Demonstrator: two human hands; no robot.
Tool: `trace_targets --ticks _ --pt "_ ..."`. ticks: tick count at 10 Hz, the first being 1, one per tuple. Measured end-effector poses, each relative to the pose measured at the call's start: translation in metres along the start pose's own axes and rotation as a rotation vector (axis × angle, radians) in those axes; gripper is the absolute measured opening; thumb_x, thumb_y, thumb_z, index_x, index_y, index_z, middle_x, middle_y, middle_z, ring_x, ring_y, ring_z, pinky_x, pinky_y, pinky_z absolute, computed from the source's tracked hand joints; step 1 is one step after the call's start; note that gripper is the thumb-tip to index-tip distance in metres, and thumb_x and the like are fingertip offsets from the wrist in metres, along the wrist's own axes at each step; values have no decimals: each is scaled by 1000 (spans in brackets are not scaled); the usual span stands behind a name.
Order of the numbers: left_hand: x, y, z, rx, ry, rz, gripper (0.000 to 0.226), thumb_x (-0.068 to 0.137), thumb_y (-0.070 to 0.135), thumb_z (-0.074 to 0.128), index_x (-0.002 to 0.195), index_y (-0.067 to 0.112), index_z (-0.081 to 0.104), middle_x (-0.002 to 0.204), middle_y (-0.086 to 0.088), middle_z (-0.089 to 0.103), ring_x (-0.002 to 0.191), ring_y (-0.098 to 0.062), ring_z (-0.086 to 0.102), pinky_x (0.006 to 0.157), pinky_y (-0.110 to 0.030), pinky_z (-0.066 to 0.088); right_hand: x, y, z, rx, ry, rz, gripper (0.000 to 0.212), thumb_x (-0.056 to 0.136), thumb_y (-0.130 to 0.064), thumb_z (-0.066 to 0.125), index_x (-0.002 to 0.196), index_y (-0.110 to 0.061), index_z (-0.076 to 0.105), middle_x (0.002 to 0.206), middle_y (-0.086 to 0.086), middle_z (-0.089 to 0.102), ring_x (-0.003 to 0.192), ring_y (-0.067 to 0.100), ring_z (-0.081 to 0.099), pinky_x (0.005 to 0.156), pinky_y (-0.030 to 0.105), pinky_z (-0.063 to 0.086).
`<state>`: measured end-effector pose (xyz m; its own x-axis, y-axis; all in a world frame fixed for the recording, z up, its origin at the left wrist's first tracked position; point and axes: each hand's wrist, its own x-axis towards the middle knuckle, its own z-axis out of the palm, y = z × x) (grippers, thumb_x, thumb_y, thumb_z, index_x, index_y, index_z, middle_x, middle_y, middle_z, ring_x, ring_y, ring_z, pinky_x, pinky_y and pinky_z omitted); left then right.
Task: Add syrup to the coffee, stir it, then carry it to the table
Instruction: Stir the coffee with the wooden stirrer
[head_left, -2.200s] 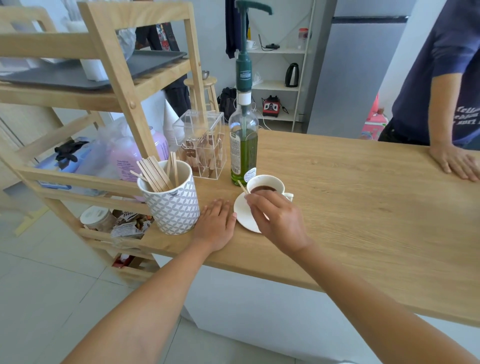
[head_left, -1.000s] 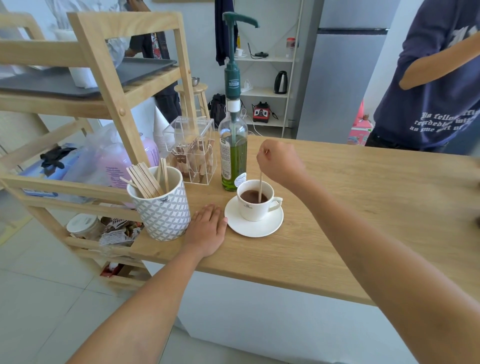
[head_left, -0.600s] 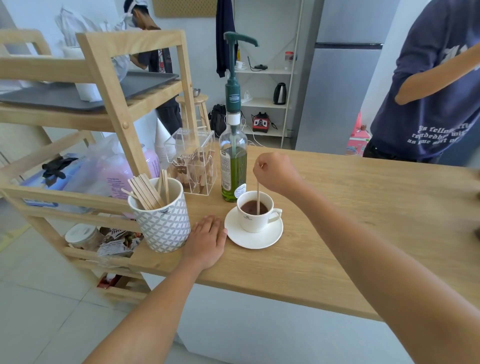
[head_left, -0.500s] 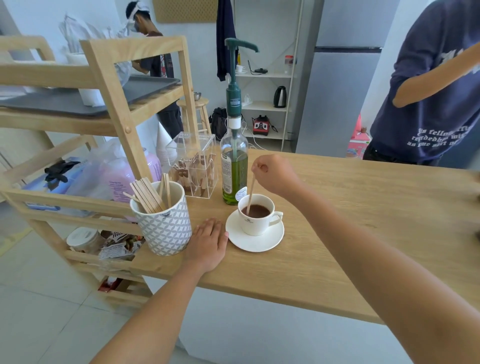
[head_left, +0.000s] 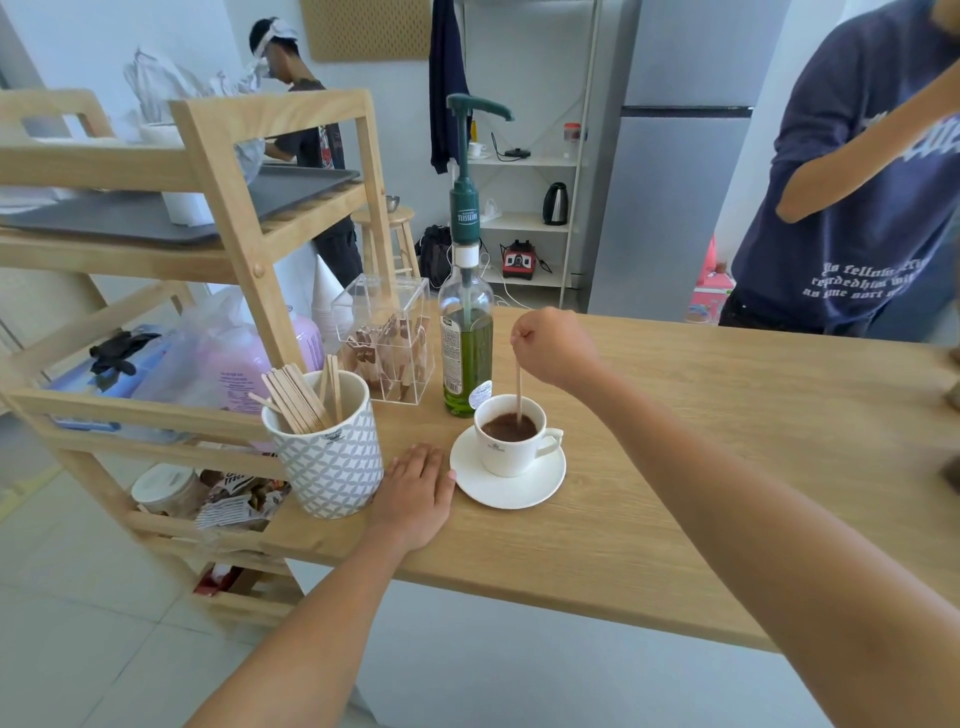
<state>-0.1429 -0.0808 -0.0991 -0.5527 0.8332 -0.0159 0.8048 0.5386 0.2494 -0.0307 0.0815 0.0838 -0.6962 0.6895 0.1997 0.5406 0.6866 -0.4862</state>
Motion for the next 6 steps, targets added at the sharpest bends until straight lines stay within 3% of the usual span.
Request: trace_targets --ticks 1,3,4,5,6 --pt "0 0 0 1 3 -4 61 100 47 12 153 18 15 161 -1 10 148 -15 3 121 -35 0 0 0 0 2 -11 -5 29 89 -12 45 94 -2 72 93 14 73 69 19 57 53 23 45" --pt "0 0 1 5 13 6 61 100 47 13 153 17 16 161 -2 11 148 -16 4 121 -36 1 -1 1 0 -18 -2 -2 30 92 -11 44 98 -7 73 97 8 73 81 22 65 64 28 53" --pt "1 -1 2 3 17 7 61 100 48 13 153 17 16 161 -2 12 148 -16 4 121 -36 1 -1 1 1 -17 -18 9 29 89 -11 44 94 -2 72 95 14 72 74 24 62 59 28 51" --pt "1 -1 2 7 16 7 61 100 48 12 153 18 16 161 -2 11 148 -16 4 121 -36 1 -1 0 2 53 -16 12 28 89 -11 47 94 2 72 98 18 73 81 27 66 73 38 59" --pt "1 -1 3 6 12 5 60 100 47 12 153 18 15 161 -2 11 148 -16 3 120 -35 0 -1 0 1 13 -6 17 30 90 -9 44 96 -4 73 98 11 73 88 27 66 76 37 59"
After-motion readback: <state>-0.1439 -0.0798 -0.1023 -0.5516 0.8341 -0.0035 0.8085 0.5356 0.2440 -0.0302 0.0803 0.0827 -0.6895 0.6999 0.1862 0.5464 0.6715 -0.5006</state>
